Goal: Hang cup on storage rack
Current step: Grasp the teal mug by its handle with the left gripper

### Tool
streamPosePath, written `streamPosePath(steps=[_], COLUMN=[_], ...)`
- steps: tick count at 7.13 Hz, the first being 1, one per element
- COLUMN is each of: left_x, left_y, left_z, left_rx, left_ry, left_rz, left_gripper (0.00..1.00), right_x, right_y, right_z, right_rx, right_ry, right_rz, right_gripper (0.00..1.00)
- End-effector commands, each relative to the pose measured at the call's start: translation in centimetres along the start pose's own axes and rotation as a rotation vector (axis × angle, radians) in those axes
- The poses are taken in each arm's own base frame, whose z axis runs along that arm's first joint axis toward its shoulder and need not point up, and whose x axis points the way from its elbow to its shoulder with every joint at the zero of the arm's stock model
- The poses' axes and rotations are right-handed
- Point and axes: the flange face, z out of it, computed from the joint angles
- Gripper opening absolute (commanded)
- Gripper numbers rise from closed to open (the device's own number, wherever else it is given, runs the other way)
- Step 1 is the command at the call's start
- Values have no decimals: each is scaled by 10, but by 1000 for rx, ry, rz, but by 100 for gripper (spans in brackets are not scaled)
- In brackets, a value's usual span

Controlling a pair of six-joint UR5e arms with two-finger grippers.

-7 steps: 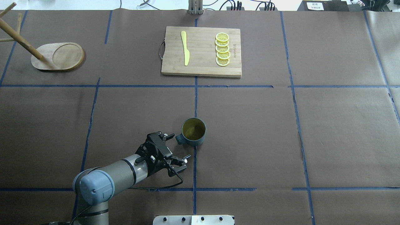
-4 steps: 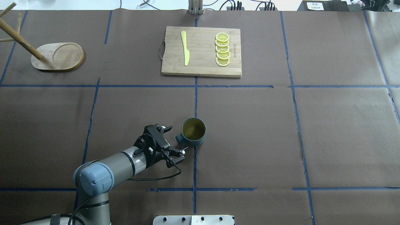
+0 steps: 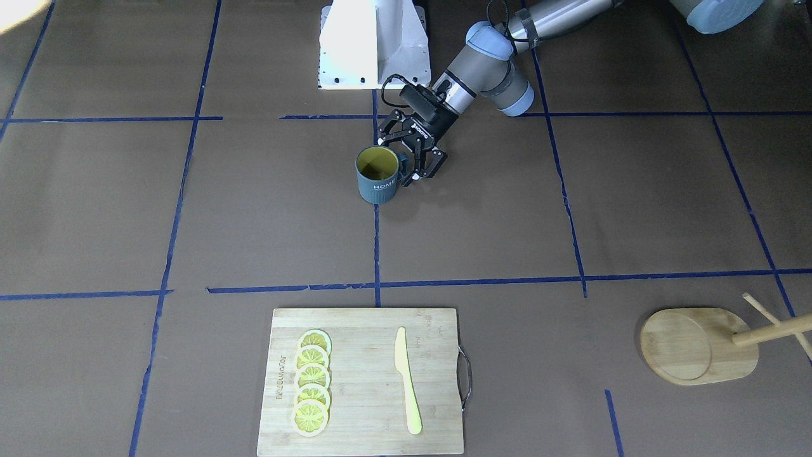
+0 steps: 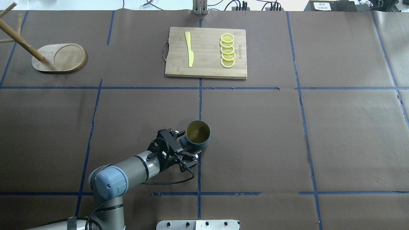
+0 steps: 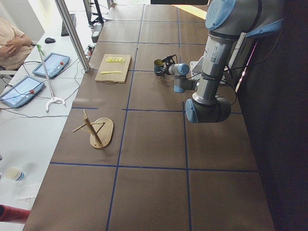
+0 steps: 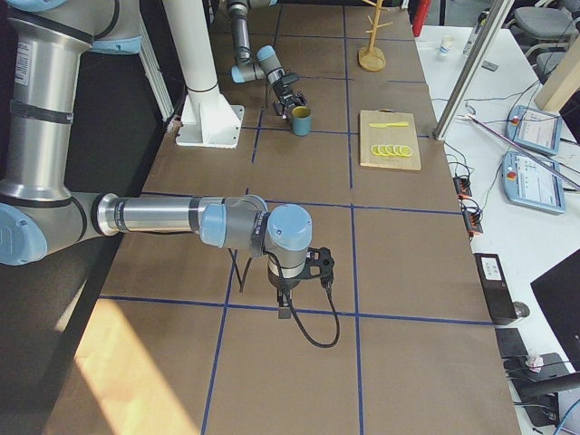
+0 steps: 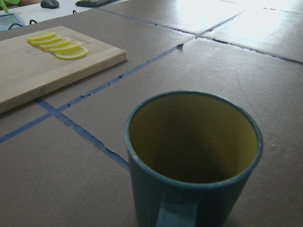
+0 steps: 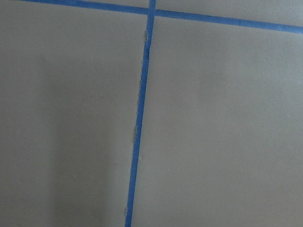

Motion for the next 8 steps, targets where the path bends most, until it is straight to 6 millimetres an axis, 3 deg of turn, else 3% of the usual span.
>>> streamPosePath(steps=[1,2,4,6,7,8], left_x=[3,3,2,2,1,-2], left_y=[-5,-4,-8,-11,-25,-53], left_z=[2,2,1,0,-7,-36], left_rx=[7,6,16,24,59,126], left_ry=[6,6,4,5,14,41], left_rz=[-6,-6,-11,-15,-27,-82], left_gripper=[45,11,0,0,0,0], right_x=[0,0,0,-2,-2,-2], right_y=[0,0,0,-1,-1,-2], right_z=[0,0,0,-2,-2,-3], right_rx=[0,0,0,6,6,7], right_ry=[0,0,0,1,1,1], right_rz=[1,3,3,-2,-4,-4], right_gripper=[100,100,100,100,100,100])
